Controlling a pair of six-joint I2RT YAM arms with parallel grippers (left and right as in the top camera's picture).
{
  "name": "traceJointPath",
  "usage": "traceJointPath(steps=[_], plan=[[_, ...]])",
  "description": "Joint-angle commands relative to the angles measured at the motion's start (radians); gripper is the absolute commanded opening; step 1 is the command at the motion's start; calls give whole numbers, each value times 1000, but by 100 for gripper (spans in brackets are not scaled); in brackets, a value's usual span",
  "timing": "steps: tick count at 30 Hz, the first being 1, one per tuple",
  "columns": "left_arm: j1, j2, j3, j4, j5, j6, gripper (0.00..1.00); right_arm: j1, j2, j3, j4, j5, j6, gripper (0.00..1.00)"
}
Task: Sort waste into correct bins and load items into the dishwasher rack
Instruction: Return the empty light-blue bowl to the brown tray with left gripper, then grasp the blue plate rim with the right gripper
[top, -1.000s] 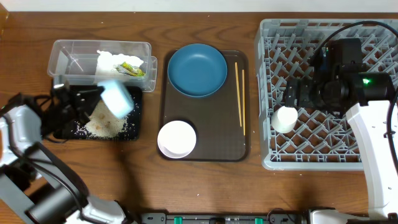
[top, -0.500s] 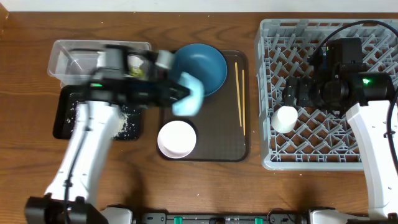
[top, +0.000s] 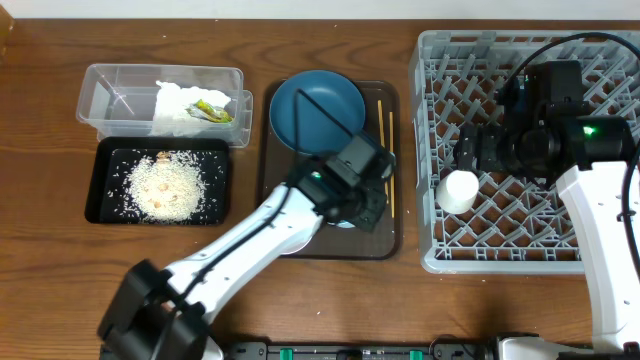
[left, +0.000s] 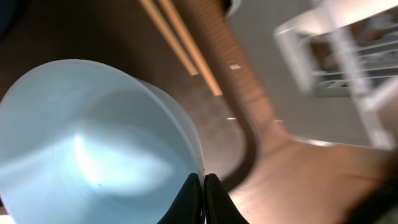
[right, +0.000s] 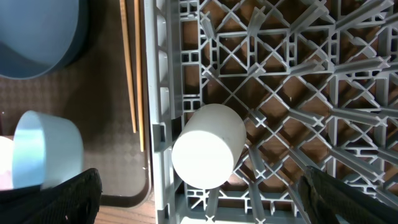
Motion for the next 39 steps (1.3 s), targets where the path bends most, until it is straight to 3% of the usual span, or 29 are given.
traceJointPath(steps=[1,9,13,14,24,29,35,39], plan=[[-21,46,14,6,-154,-16,6,-6,-6,13,0,-8,-15,99],[-26,95,15,17,-151,-16,9,-6,-6,13,0,-8,-15,99],[-26,95,15,19,-143,-16,17,-6,-6,13,0,-8,-15,99],[-26,93,15,21,-137,-17,24,-6,-6,13,1,-8,-15,98],[-11,-8,35,21,-123,-22,45,-6,-6,13,8,-34,-15,99],[51,-106,35,2,-117,-27,46,-5,-6,13,48,-154,-15,99],[163,-193,35,-36,-111,-31,46,75,6,9,141,-228,-11,89],[273,-225,35,-52,18,-31,51,184,57,9,191,-220,1,85]])
